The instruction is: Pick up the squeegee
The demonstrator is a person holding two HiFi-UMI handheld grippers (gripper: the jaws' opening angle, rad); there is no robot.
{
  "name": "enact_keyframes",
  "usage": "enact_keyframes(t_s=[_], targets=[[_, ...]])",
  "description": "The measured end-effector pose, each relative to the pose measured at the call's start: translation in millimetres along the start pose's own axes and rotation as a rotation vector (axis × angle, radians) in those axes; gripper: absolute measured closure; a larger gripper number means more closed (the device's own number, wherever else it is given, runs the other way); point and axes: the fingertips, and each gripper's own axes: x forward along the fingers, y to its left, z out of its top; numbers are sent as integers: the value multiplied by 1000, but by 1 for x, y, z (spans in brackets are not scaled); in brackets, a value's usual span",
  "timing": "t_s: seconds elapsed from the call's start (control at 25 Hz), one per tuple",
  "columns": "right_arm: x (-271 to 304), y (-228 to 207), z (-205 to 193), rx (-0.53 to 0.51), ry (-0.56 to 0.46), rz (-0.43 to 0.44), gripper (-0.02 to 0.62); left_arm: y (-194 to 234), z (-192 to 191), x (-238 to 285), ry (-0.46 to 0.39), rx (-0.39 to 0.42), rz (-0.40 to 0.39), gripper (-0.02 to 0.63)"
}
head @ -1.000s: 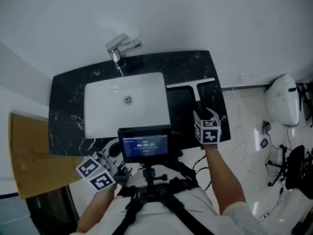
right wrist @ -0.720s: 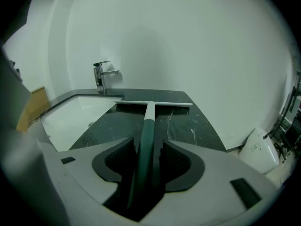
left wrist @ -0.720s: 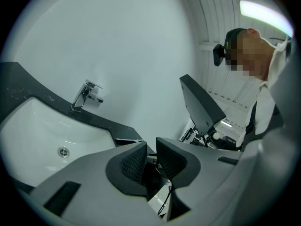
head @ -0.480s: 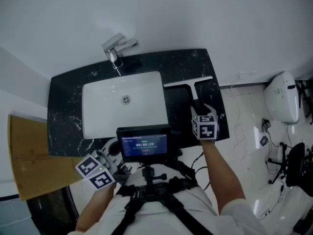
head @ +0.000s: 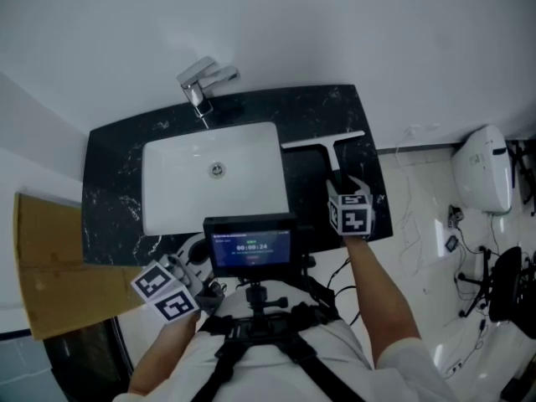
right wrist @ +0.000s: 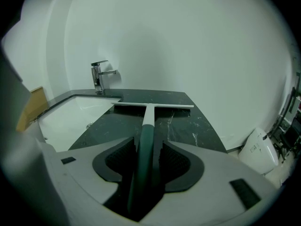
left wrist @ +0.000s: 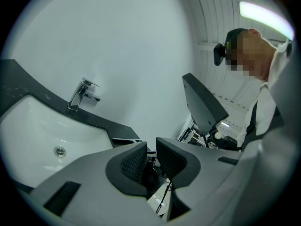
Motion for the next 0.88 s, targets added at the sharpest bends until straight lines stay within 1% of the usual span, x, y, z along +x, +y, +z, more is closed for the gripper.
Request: enact_keyframes(t_s=[0.12,0.16,0.24,0.36,0.48,0.68,0.88], targets=[[3,0,1,-15,7,4,414,1,1,1,-3,0,4,549],[2,2,1,-24,7,7,426,1,1,1,-5,-1,7,549],[0,6,2,-44,3,12,470,-1,1,-3,-13,-1,13,549],[0,7,2,-51,6,8,501,-1,2,-6,-24,5,22,549],[2,0,2,-51,5,-9,503,-2,3,-5,-32,12,22,549],[1,1,1,-42,4,-4,504,-4,3,-9,-40,11,21,549],[1,-3,0,-47,2,-21,505,-4,2,-10,-43,9,22,549]])
